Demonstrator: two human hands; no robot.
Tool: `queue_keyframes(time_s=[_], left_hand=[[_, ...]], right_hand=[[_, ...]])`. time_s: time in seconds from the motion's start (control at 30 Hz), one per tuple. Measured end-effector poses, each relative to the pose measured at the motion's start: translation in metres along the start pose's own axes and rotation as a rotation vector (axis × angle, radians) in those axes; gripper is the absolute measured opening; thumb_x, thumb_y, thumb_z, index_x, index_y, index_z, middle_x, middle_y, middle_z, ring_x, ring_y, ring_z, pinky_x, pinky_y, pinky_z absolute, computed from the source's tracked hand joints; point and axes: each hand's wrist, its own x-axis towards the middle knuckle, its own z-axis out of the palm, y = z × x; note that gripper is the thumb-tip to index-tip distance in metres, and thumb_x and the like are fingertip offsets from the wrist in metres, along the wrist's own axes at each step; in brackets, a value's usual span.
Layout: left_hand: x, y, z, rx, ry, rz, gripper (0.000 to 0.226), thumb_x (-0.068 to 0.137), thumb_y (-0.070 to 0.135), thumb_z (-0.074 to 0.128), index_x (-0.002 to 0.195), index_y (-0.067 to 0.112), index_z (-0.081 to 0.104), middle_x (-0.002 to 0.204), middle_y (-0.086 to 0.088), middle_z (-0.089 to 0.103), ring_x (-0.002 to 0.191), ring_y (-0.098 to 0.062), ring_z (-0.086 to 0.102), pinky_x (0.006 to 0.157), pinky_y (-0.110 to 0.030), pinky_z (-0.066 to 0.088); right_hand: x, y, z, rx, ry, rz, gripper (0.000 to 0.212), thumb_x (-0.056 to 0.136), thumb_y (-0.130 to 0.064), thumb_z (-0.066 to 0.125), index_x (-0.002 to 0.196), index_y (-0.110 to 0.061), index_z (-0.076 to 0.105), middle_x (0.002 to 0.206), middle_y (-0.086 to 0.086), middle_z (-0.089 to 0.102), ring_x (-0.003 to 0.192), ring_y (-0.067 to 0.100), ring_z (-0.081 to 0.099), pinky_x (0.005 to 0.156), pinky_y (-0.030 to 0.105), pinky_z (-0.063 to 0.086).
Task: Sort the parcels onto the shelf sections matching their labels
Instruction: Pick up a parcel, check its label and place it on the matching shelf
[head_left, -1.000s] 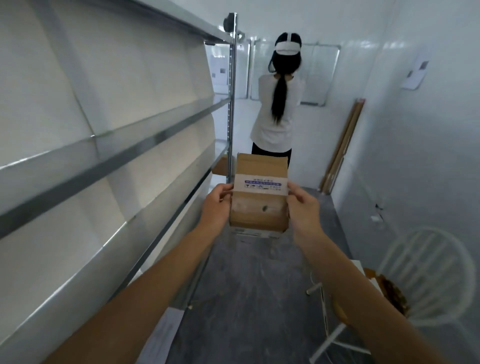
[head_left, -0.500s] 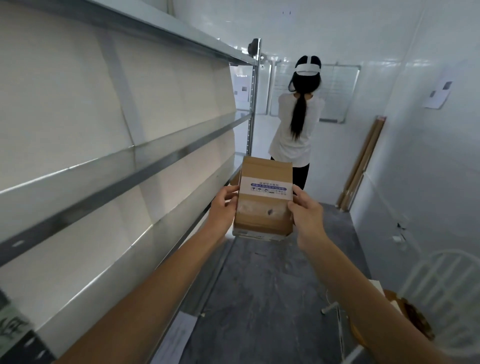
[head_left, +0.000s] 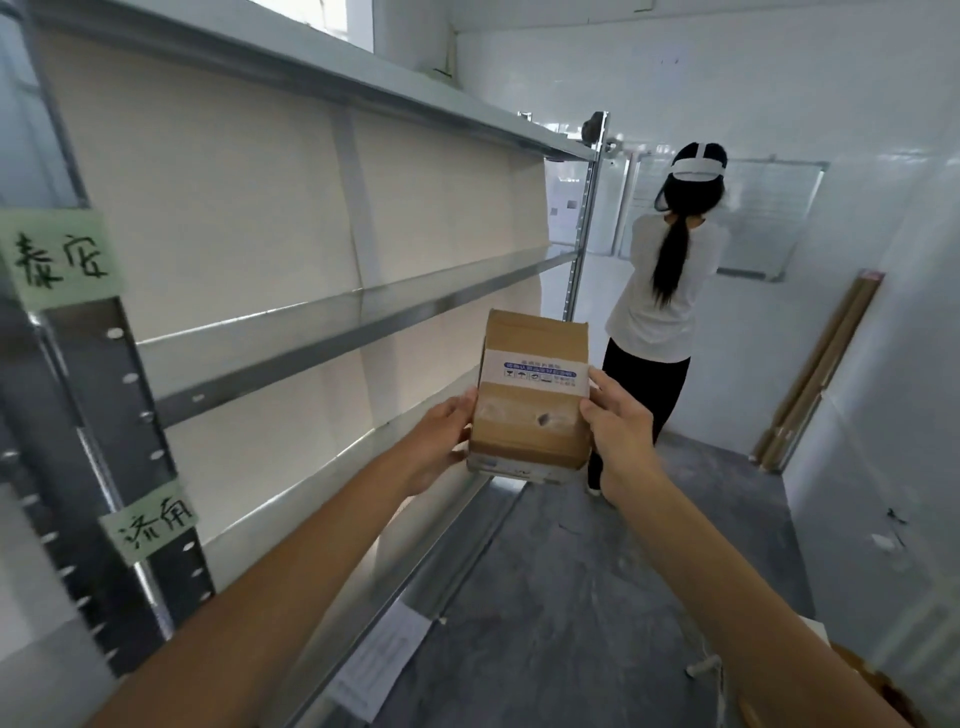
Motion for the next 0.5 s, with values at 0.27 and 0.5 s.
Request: queue_keyframes(time_s=[0.27, 0.5], left_hand=[[-0.062, 0.001, -0.009, 0.031, 0.041, 0.058, 0.051, 0.097, 0.046, 0.026, 0.134, 0.019, 0.049, 0.127, -0.001, 0.058, 0.118, -0.019, 0.052, 0.105, -0.033, 0.039], [-0.123, -0.006, -0.028, 0.049, 0.199, 0.08, 0.051, 0.095, 0.048, 0.028, 0.134, 0.022, 0.049, 0.129, 0.001, 0.055, 0.124, -0.019, 0.048, 0.111, -0.036, 0.033]], right_hand=[[-0.042, -0.01, -0.002, 0.063, -0.158, 0.004, 0.047, 0.093, 0.007, 0.042, 0.128, -0.021, 0.058, 0.11, -0.004, 0.066, 0.1, 0.011, 0.061, 0.089, 0.025, 0.05], [-0.079, -0.008, 0.014, 0.069, -0.28, 0.029, 0.044, 0.094, 0.0, 0.047, 0.123, -0.031, 0.06, 0.118, -0.004, 0.066, 0.115, 0.02, 0.058, 0.102, 0.042, 0.046]])
